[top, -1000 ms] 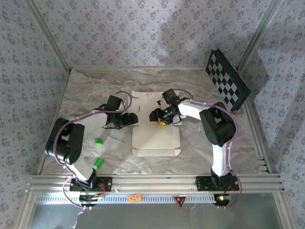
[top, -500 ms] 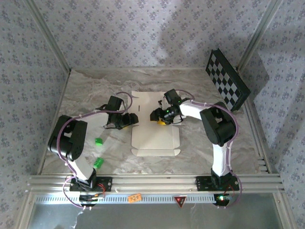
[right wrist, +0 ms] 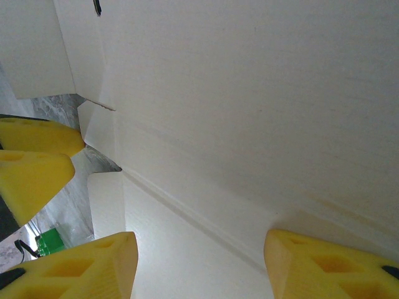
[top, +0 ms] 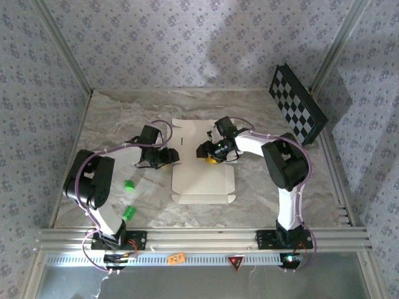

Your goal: Fold the paper box

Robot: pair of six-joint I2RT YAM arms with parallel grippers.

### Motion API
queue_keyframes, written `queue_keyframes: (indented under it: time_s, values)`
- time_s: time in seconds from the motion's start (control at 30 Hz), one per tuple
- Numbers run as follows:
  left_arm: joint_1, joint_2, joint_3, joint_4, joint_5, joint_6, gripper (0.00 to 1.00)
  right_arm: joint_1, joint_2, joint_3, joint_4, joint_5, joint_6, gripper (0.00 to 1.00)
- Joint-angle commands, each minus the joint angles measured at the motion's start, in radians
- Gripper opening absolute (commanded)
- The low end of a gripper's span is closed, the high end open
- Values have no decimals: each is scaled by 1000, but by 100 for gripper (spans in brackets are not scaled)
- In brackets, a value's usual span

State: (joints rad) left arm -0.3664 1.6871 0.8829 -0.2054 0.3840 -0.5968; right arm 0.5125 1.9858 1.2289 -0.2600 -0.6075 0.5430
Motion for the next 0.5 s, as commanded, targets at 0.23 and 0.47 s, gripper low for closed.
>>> queue_keyframes:
  time_s: [0.23,0.47]
  values:
    - [-1,3,26,48,-9,3,50,-1,9,-28,-35,35,0,59]
    - [3,17,29,36,-32,-3,54,0,3,-66,-30,35,0,59]
